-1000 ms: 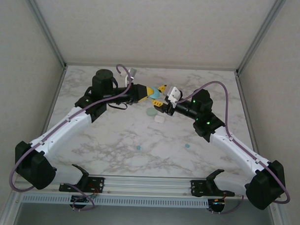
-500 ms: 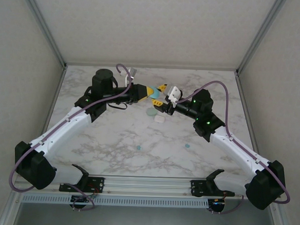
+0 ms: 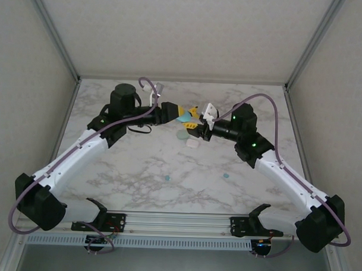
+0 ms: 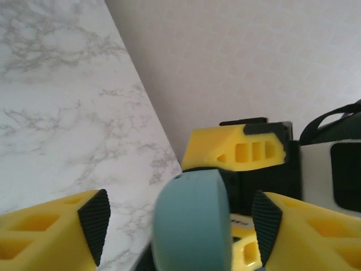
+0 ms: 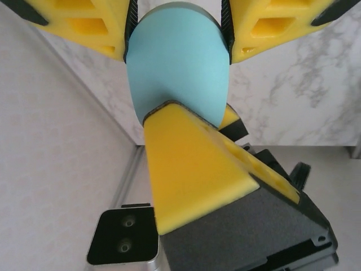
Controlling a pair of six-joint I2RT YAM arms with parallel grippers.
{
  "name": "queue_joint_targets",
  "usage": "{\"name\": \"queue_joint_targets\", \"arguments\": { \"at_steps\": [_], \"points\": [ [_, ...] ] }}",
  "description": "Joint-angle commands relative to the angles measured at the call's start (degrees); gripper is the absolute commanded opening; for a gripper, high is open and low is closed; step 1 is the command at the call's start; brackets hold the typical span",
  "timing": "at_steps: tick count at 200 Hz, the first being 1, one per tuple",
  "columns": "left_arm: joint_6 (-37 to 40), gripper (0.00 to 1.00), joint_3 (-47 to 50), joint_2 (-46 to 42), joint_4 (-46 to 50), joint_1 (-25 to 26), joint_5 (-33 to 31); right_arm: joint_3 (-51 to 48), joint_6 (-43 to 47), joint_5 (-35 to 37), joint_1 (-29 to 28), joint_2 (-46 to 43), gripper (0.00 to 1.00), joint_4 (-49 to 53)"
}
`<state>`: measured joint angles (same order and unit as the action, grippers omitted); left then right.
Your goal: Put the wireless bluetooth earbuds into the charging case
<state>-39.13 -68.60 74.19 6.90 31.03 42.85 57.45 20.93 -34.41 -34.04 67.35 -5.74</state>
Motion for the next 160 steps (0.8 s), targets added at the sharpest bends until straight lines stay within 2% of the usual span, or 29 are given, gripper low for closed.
{"name": "queue_joint_targets", "arguments": {
  "at_steps": [1, 35, 68, 100, 141, 160],
  "points": [
    [12.51, 0.75, -1.33, -3.53, 2.24, -0.80, -1.50, 4.94, -3.67, -8.05, 1.93, 1.09, 0.34, 8.00],
    [26.94, 0.80, 0.84, -5.92, -0.18, -4.32, 3.58, 10.02, -5.15, -14.60, 3.32, 3.76, 0.33, 15.84],
    [41.86, 0.81, 6.50, -8.36, -7.62, -4.40, 11.04, 13.59, -6.16, -17.94, 3.71, 5.95, 0.34, 19.56],
    [55.56, 0.76, 5.84, -7.70, 1.88, -4.34, 16.36, 13.80, -7.91, -20.16, 3.80, 6.12, 0.35, 16.60],
    [57.56, 0.71, 8.99, -8.60, -2.77, -3.90, 15.69, 14.10, -8.43, -22.23, 3.72, 6.90, 0.34, 15.38],
    [55.07, 0.69, 9.41, -8.63, -5.87, -3.34, 14.11, 14.05, -8.81, -22.29, 3.68, 7.09, 0.35, 14.82]
  ]
}}
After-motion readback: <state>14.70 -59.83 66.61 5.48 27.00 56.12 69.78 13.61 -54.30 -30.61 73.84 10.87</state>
